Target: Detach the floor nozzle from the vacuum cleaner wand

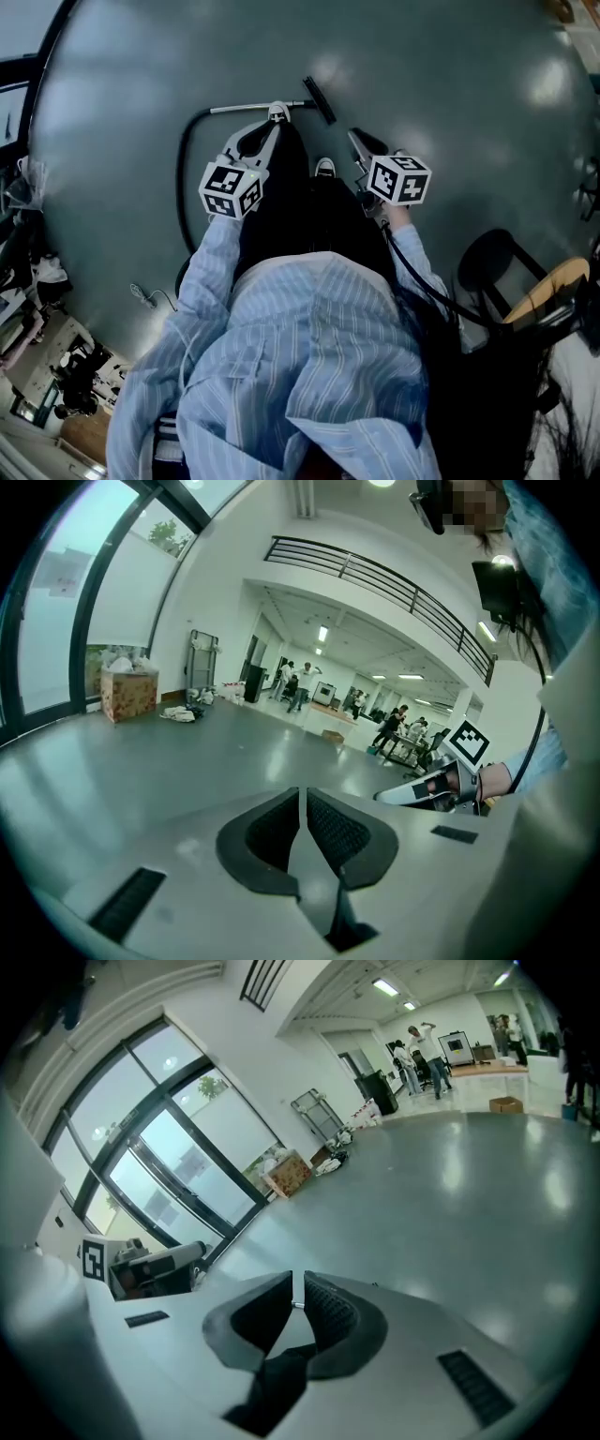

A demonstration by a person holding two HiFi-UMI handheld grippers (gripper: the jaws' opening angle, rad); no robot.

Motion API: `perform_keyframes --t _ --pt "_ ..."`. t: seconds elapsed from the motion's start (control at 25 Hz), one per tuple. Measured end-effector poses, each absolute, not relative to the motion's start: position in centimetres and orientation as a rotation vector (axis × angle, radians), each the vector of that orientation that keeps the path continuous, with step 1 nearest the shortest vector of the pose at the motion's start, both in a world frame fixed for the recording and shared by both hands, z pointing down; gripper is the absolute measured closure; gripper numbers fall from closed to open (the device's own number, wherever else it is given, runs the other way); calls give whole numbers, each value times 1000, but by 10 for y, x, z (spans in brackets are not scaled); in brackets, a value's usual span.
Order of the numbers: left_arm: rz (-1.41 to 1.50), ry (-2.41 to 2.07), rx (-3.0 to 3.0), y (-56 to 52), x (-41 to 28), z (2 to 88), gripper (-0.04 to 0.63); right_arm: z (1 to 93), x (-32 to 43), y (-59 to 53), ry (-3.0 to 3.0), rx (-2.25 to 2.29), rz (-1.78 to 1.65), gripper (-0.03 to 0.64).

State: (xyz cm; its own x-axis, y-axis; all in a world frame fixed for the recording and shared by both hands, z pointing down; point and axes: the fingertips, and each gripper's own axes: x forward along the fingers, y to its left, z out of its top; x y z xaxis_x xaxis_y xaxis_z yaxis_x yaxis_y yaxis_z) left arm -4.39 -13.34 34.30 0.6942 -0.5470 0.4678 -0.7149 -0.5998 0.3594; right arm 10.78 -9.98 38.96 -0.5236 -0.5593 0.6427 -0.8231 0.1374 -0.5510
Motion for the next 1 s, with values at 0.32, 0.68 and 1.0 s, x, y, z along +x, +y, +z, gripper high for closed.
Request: perform_keyframes --t 0.32,0.68,1.0 --pt "631 -739 2461 -203 -22 431 586 475 116 -154 -2057 1318 1221 577" --pt "769 -685 2404 -247 -23 590 586 622 118 -192 -1921 1228 1143 571" --pt "893 -670 2307 -252 -42 766 583 785 111 -185 -1833 1095 1126 462"
